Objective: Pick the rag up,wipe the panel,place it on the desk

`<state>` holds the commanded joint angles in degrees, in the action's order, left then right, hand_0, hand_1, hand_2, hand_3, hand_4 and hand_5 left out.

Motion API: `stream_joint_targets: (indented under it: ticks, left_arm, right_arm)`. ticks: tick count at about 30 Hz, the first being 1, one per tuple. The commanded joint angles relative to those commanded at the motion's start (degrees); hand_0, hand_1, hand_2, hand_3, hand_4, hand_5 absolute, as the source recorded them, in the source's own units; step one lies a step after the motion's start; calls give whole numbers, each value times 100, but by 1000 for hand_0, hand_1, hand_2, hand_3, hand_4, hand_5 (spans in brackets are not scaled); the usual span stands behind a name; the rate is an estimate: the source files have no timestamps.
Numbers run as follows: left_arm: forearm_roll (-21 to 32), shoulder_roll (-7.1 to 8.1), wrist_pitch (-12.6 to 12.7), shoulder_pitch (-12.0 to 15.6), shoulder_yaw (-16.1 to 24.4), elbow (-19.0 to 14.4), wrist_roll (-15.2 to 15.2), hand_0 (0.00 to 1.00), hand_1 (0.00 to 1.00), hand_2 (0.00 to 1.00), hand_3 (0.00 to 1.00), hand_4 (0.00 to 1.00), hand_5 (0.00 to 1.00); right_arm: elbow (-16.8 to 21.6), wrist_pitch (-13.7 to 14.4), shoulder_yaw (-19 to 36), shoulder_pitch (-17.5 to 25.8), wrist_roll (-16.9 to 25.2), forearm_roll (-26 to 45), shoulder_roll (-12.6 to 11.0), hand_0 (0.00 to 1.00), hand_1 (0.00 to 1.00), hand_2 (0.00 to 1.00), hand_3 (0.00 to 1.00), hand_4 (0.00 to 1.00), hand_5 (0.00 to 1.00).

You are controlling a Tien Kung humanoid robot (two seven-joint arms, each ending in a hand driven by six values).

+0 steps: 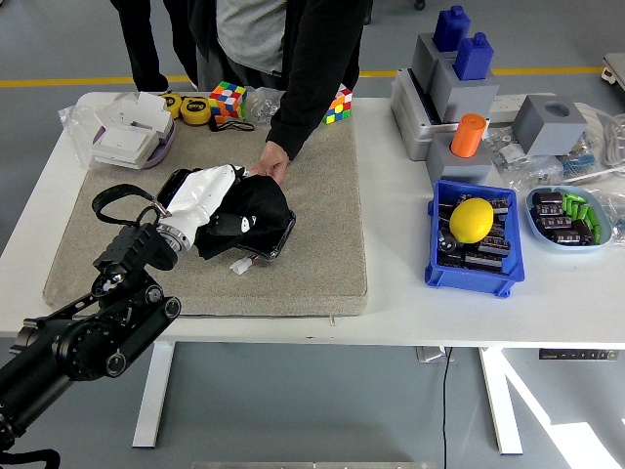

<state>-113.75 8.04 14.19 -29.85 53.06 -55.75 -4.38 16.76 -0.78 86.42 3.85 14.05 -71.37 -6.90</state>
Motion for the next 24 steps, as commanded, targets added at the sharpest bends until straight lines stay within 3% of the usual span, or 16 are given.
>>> stream_joint_targets:
  ticks: [12,24]
  left_arm:
    - [-240,99,12,-105,793,623,56,184,165,292,547,715,2]
    - [-552,76,109,-232,1704,1177,134,184,166,294,547,715,2]
  right_arm:
    - [7,-2,20,-2,1,7,7,589,564,479,520,910,363]
    - [9,-3,39,4,1,0,16,589,565,479,521,910,361]
